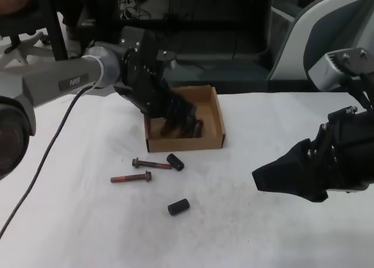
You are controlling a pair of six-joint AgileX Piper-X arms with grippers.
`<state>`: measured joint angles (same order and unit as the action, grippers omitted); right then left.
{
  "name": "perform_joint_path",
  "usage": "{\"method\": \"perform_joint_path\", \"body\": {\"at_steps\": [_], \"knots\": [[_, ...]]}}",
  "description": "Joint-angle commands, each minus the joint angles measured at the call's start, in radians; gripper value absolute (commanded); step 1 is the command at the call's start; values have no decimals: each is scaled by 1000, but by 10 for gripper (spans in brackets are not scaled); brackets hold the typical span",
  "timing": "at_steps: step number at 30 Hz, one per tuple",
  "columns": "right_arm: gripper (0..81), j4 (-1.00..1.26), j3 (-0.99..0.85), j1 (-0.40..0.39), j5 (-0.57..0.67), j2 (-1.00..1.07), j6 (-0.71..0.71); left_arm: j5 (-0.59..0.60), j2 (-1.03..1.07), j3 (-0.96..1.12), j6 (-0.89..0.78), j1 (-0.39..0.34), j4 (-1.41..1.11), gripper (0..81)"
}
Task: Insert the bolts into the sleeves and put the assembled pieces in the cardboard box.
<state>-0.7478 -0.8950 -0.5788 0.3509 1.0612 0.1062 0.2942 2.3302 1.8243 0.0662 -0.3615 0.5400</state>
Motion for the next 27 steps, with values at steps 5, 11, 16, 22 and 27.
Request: {"method": "perform_joint_path", "body": {"at_steps": [5, 11, 16, 22, 27], "knots": [[517, 4, -10, 3, 14, -9, -8, -9, -51, 8, -21, 1, 80, 700], [515, 4, -10, 3, 6, -9, -8, 60, -117, 8, -6, 1, 155, 700], [515, 4, -10, 3, 6, -9, -8, 82, -180, 6, -6, 1, 278, 700], [515, 4, -10, 3, 6, -9, -8, 82, -261, -61, 55, 3, 385, 700], [515, 4, -10, 3, 4, -9, -8, 82, -405, -240, 55, 2, 318, 700]]}}
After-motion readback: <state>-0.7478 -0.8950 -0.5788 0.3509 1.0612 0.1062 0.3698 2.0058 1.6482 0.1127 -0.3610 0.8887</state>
